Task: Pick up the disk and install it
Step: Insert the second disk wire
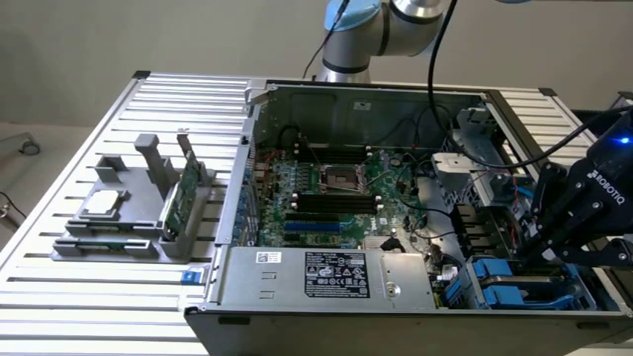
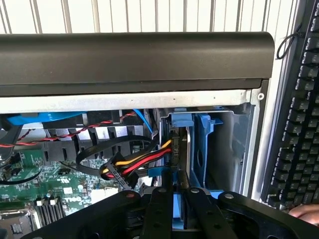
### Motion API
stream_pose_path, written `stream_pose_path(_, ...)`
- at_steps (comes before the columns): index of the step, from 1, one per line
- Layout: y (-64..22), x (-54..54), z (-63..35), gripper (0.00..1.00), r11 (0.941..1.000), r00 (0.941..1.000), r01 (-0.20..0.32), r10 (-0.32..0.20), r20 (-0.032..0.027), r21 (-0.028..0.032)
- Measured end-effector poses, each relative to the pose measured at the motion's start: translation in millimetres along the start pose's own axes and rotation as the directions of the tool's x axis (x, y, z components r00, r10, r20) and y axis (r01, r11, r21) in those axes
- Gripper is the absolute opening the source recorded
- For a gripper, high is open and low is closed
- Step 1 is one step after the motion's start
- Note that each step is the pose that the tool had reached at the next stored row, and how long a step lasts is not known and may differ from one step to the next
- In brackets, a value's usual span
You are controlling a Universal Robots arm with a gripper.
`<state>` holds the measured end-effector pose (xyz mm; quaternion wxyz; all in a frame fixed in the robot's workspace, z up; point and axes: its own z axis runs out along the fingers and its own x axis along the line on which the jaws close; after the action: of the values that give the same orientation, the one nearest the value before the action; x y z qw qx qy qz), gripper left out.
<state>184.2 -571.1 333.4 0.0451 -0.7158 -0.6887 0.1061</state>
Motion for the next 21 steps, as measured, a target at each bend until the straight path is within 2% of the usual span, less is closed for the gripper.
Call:
stream_pose_path(3, 0.3, -1.7, 0.3, 0.16, 1.0, 1.0, 0.002, -0.002, -0.0036, 0.0)
stream_pose_path(8, -0.4, -2.9, 0.6, 0.18, 1.0, 1.0, 0.002, -0.002, -0.0053, 0.0)
stream_pose_path(11, -2.0, -3.1, -0.3, 0.36, 1.0, 1.0, 0.003, -0.003, -0.0059, 0.0009)
stream_pose_path(12, -2.6, -3.2, -0.9, 0.36, 1.0, 1.0, 0.003, -0.003, -0.0059, 0.0016)
stream_pose_path(14, -4.5, -3.4, -2.6, 0.47, 1.0, 1.0, 0.003, -0.003, -0.0061, 0.003)
stream_pose_path(16, -7.8, -3.6, -3.6, 0.47, 1.0, 1.0, 0.003, -0.003, -0.0061, 0.005)
stream_pose_path(17, -10.0, -3.8, -3.8, 0.54, 1.0, 1.0, 0.004, -0.004, -0.0058, 0.0064)
stream_pose_path(21, -19.8, -4.2, -3.8, 0.54, 0.9999, 1.0, 0.005, -0.005, -0.0056, 0.0118)
